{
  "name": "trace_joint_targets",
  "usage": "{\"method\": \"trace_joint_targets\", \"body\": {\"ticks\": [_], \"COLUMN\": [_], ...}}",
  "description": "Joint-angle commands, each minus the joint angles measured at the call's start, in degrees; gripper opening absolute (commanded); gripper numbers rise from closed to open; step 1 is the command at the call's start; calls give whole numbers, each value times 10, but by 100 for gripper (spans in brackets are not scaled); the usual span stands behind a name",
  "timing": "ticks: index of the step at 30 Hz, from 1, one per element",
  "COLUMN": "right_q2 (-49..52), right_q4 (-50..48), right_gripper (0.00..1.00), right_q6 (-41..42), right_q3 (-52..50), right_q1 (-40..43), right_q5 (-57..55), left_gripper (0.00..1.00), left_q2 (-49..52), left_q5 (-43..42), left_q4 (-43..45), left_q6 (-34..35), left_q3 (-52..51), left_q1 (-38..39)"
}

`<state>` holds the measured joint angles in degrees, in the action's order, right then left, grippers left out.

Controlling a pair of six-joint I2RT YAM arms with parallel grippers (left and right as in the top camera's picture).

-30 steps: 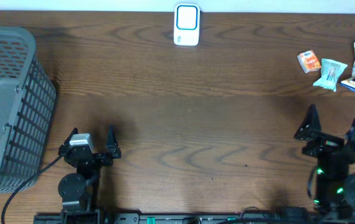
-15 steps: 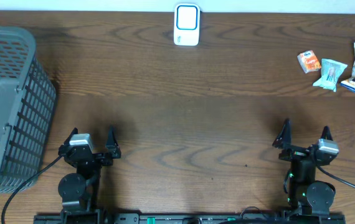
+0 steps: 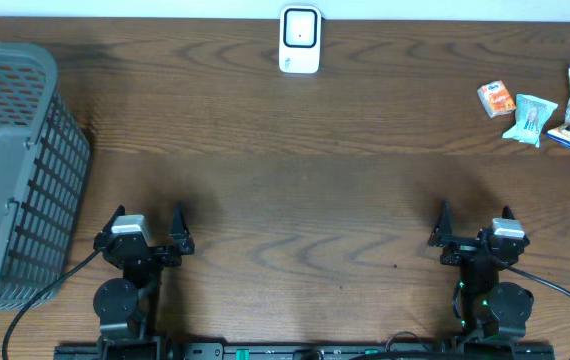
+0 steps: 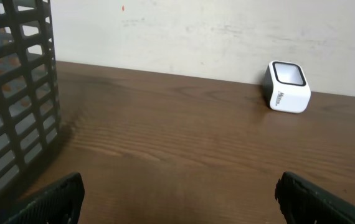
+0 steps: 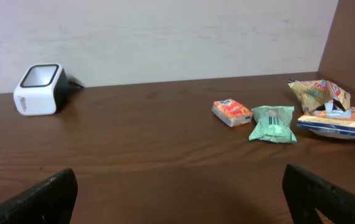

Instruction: Scan the item barcode

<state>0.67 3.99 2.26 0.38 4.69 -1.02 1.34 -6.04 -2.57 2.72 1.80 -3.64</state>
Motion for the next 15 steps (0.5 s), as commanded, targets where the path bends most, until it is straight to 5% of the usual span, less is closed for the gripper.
{"method": "trace_joint_targets", "body": {"ticks": [1, 15], "right_q2": [-4, -4], "right_q4": [3, 3], "right_gripper": [99, 99], "right_q6": [-10, -10], "right_q3": [-1, -1], "right_q1": [-2, -2], "right_q5": [5, 5], "left_gripper": [98, 98], "left_q2": [-3, -11], "left_q5": [-6, -8], "left_q4": [-9, 1], "left_q6": [-7, -6], "left_q3": [-15, -15], "left_q1": [1, 10]}}
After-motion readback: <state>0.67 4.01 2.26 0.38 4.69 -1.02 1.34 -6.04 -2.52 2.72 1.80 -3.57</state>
